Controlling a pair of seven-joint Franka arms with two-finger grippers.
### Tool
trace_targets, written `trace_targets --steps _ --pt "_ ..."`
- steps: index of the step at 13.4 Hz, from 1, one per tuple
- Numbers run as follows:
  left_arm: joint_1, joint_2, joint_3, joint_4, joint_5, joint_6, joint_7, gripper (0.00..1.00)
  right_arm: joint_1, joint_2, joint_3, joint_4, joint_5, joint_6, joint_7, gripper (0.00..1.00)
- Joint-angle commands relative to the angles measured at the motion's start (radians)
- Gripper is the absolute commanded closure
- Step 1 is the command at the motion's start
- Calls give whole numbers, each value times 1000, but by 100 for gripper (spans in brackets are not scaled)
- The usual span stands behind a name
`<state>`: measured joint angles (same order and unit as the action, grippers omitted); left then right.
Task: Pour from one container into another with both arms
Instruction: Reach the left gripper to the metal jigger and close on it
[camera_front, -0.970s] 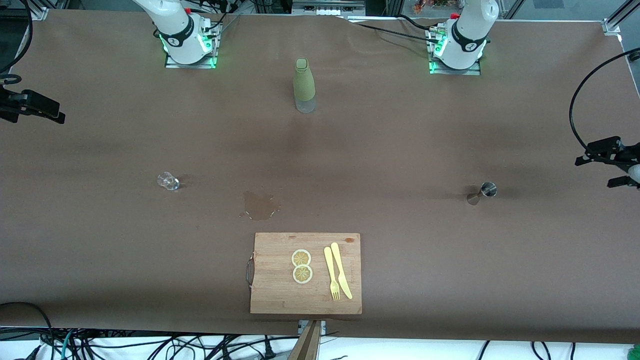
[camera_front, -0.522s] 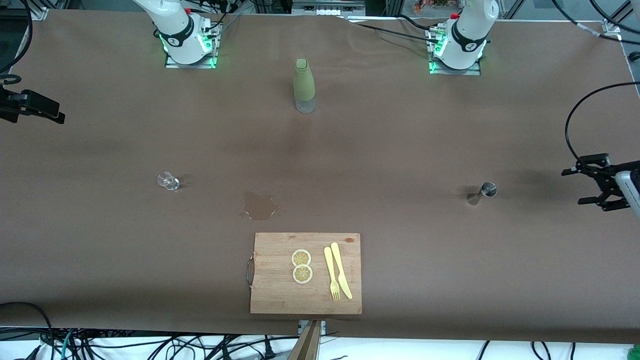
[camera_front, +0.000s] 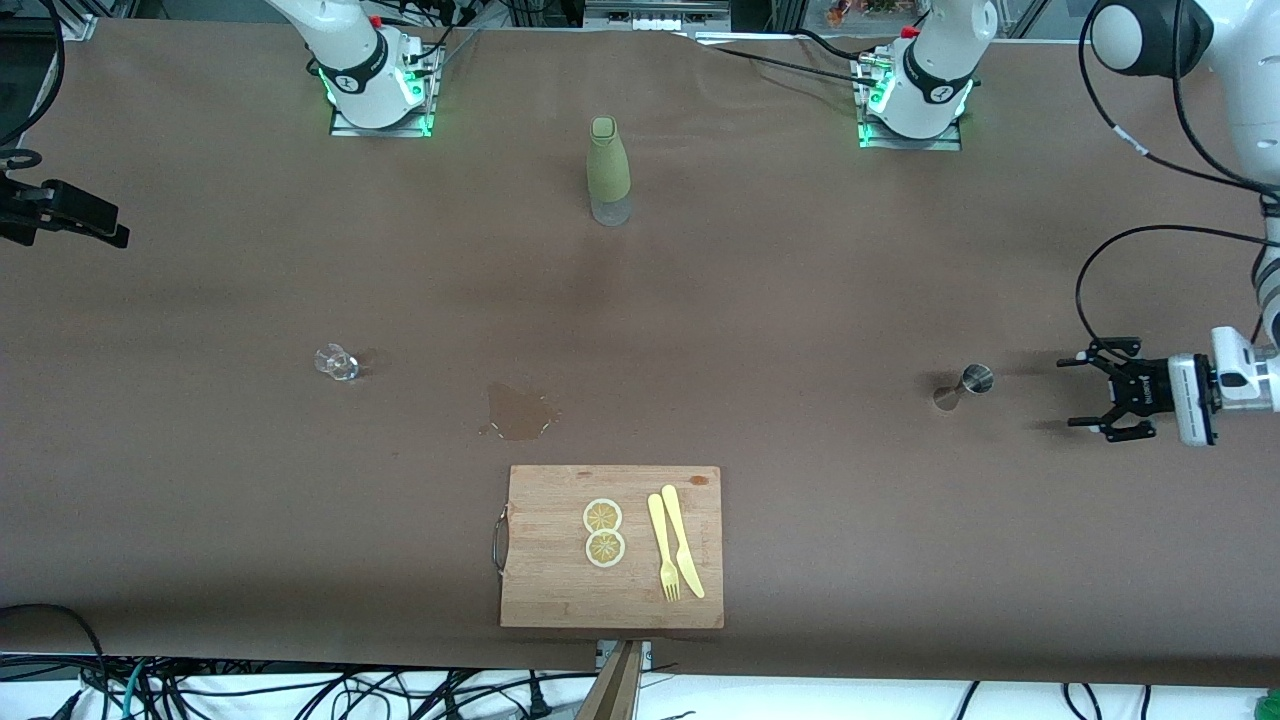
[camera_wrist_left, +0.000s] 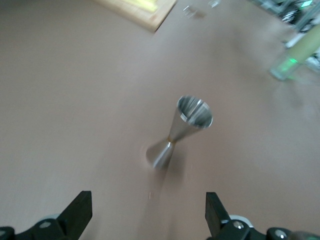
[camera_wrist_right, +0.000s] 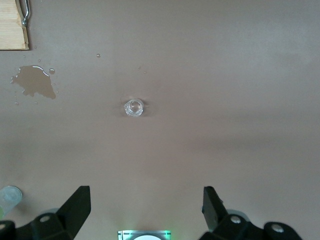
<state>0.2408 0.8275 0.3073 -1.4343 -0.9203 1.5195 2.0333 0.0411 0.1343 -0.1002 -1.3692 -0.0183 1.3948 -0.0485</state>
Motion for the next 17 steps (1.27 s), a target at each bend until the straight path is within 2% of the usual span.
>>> trace_targets --steps 1,6,11,17 --pt "6 93 1 55 -77 -105 212 0 -4 -4 5 2 -14 3 9 0" --pt "5 231 1 120 -156 -286 491 0 -3 -4 5 2 -12 3 9 0" --pt "3 285 6 136 -278 -285 709 0 -3 -4 5 2 -11 3 10 0" --pt "-6 308 0 135 -325 -286 745 0 -4 -2 5 2 -15 17 9 0"
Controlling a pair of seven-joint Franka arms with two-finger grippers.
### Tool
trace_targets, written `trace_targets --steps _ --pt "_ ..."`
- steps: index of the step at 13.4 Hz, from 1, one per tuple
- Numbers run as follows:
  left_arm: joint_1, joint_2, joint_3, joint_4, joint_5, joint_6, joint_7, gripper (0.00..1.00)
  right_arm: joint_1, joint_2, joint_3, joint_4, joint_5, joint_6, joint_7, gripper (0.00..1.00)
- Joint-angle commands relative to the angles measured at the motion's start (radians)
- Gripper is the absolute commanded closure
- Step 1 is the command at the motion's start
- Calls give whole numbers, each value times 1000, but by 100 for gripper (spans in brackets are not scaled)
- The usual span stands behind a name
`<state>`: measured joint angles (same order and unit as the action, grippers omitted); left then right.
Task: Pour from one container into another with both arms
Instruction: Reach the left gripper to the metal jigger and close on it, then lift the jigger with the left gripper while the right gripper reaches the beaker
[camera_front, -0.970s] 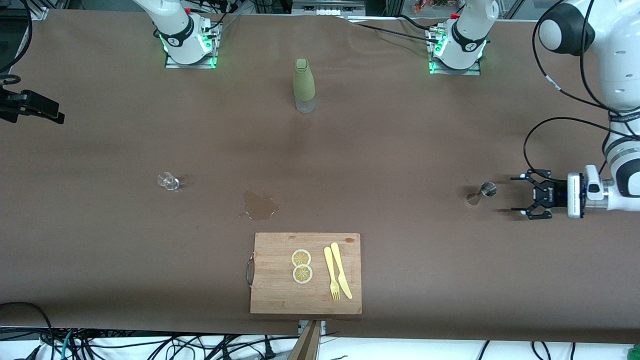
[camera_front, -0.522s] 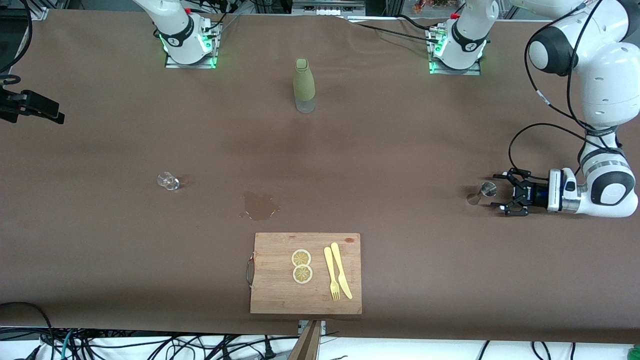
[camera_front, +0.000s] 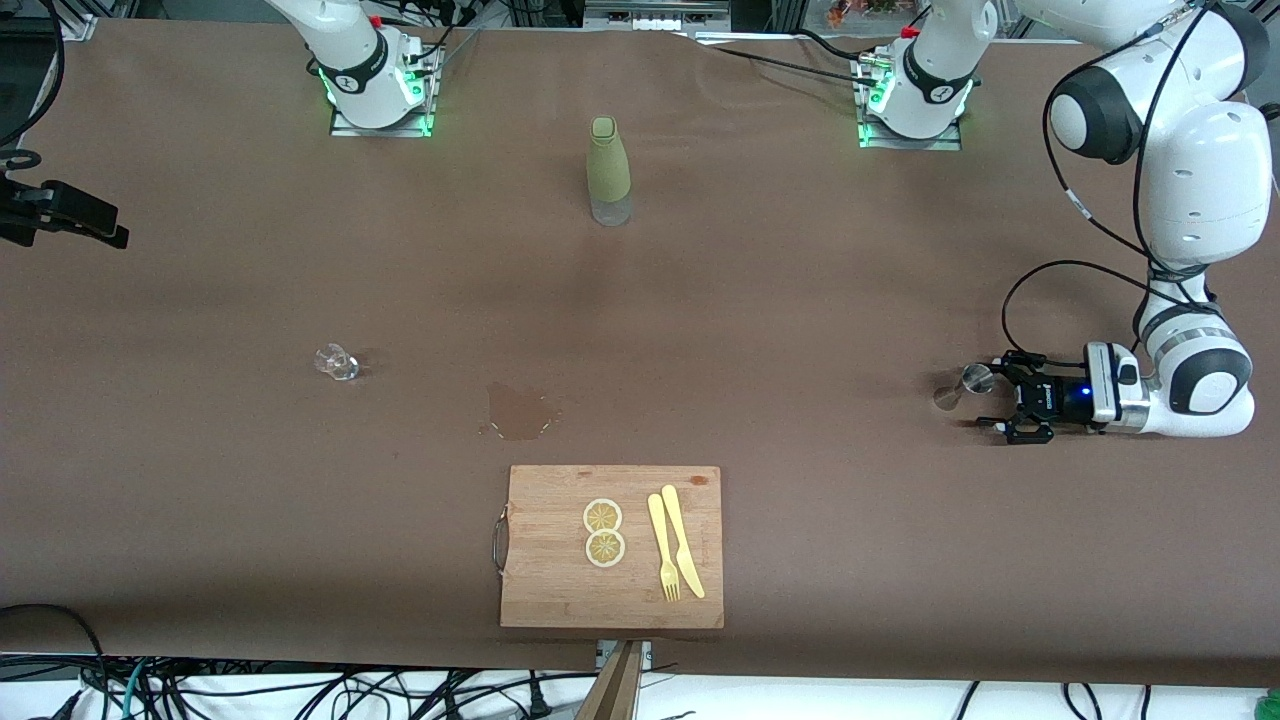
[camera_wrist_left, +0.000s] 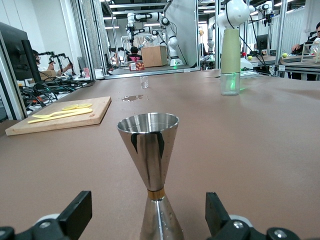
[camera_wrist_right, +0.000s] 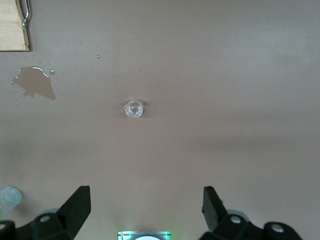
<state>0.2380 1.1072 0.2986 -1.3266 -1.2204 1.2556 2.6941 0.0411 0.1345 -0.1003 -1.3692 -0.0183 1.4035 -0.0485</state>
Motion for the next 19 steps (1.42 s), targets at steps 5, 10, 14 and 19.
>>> trace_targets --steps 5,10,14,19 --pt "-14 36 -15 26 -25 -24 79 1 0 85 5 -1 -22 66 10 0" --pt "-17 37 -16 24 -16 -25 76 29 -9 224 5 -2 1 88 12 0" --pt "-17 37 -12 24 -13 -25 79 51 -44 299 5 -1 37 94 -60 0" --pt "-17 37 -10 24 -8 -27 82 78 -95 335 5 -82 47 291 -589 0"
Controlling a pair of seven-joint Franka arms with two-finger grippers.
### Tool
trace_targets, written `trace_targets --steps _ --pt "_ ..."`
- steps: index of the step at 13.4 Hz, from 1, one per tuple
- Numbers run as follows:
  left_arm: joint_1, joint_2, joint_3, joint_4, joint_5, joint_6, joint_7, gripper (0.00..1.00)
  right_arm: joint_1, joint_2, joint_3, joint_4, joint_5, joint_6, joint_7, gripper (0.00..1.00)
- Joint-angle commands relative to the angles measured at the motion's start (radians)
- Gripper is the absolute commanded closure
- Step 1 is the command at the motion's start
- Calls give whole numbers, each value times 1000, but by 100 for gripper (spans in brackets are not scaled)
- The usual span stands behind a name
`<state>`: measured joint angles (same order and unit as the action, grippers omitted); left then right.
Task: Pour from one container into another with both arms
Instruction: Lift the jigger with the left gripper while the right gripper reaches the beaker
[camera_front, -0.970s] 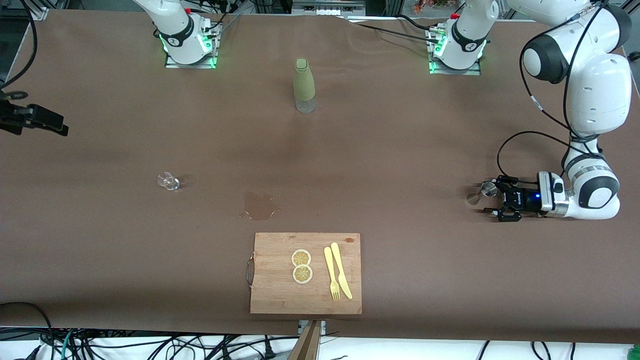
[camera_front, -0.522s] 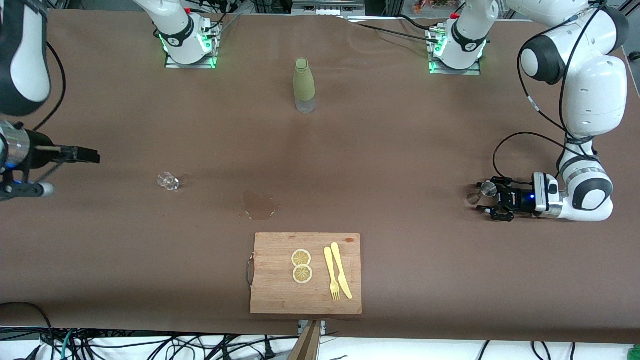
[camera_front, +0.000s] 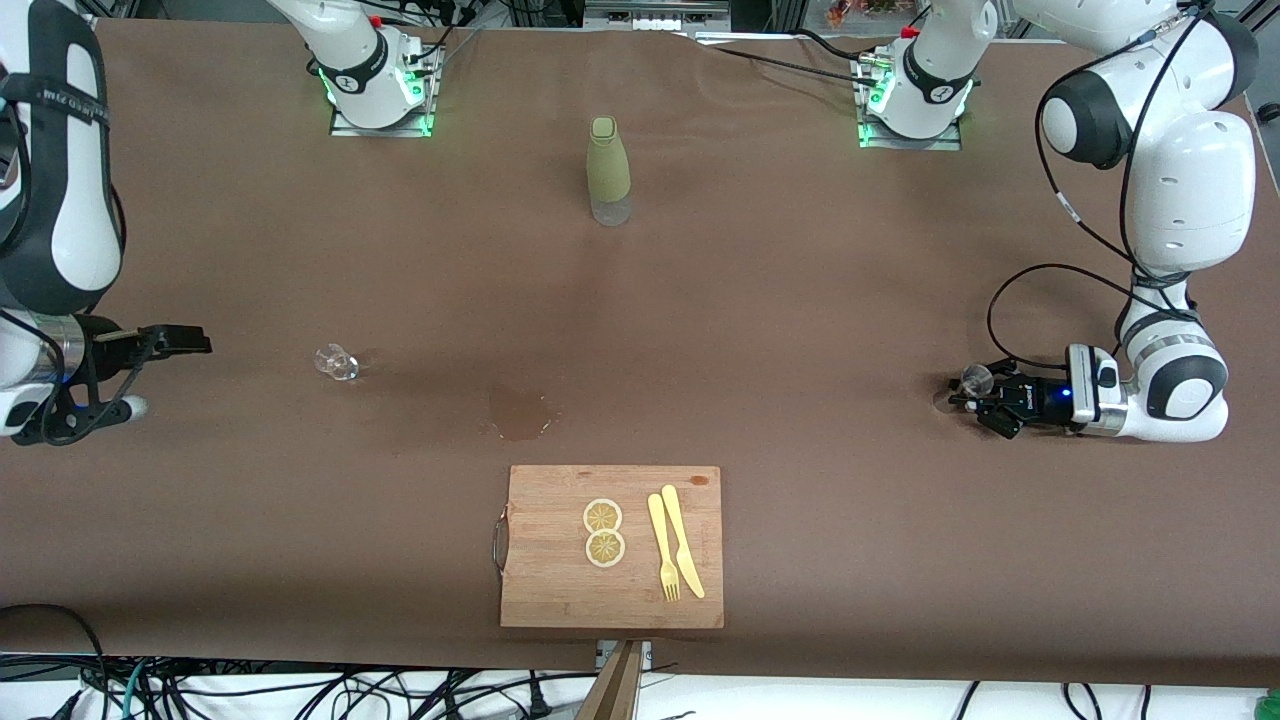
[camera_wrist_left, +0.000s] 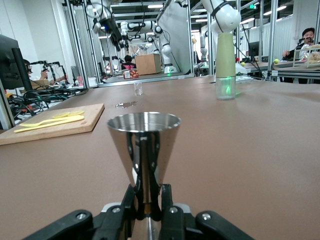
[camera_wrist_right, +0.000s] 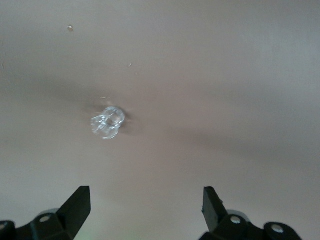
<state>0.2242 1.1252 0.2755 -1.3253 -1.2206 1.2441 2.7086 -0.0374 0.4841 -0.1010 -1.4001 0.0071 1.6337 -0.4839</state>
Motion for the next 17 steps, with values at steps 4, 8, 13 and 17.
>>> trace_targets --steps 4,8,13,17 --pt "-3 19 14 25 -8 -15 68 100 -64 -15 0 -167 180 193 -474 0" --pt "-2 16 16 25 -7 -9 -16 100 -73 -13 -57 -293 394 273 -834 0" --pt "-2 -86 13 63 87 11 -257 100 -90 -7 -62 -431 647 318 -1157 0" --pt "-97 -194 5 3 102 106 -332 100 -110 50 -68 -494 878 342 -1480 0"
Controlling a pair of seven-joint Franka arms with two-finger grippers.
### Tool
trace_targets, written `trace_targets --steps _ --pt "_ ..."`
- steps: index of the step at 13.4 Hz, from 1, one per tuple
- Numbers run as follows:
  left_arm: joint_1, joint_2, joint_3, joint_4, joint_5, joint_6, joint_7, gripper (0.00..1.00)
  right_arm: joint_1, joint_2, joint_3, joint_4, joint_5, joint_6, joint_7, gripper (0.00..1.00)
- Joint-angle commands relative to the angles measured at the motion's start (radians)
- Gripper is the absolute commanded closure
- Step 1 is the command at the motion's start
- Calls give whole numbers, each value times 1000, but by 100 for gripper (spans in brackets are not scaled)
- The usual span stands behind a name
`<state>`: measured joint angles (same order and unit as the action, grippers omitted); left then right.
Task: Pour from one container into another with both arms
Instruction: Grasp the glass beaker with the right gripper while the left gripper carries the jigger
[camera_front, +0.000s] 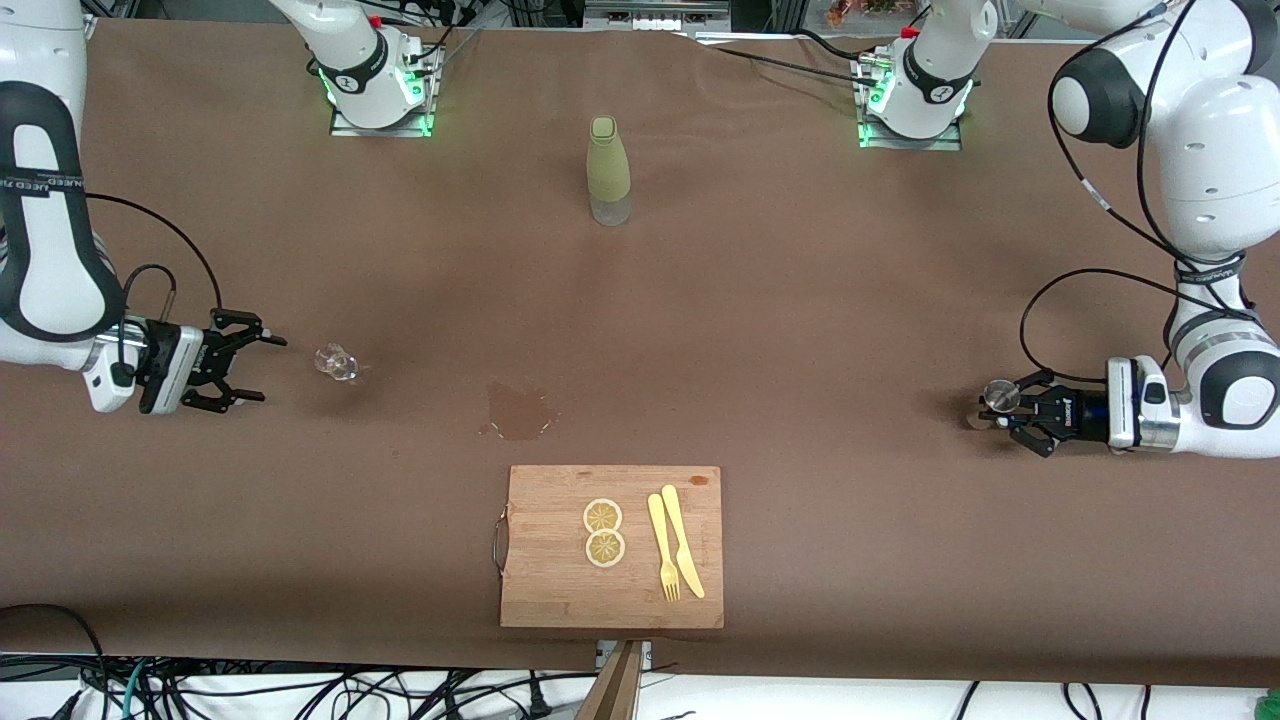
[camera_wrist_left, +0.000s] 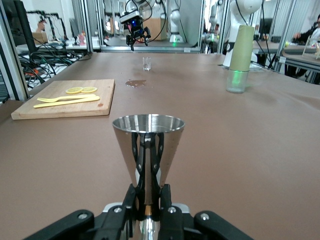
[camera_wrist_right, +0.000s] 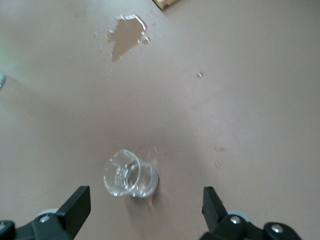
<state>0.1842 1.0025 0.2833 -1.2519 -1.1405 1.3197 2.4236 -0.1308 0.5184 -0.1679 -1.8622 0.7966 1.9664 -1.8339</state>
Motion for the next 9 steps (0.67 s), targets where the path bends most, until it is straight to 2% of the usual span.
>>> trace_targets --steps 1,4,6,7,9 --pt "-86 -96 -3 -81 19 30 -99 100 -19 22 -2 -46 126 5 -186 0" --pt "-184 -125 -18 -75 -22 33 -286 100 -26 52 -2 -61 194 0 -327 0" --pt "-186 -145 -100 -64 -22 77 -444 100 -27 83 -4 -63 262 -10 -447 0" --pt "-189 -160 -139 -69 -25 140 -452 100 -27 97 -12 -64 280 -27 -479 0" --pt "-221 -162 -165 -66 -27 199 -454 100 -27 124 -22 -64 308 -75 -542 0"
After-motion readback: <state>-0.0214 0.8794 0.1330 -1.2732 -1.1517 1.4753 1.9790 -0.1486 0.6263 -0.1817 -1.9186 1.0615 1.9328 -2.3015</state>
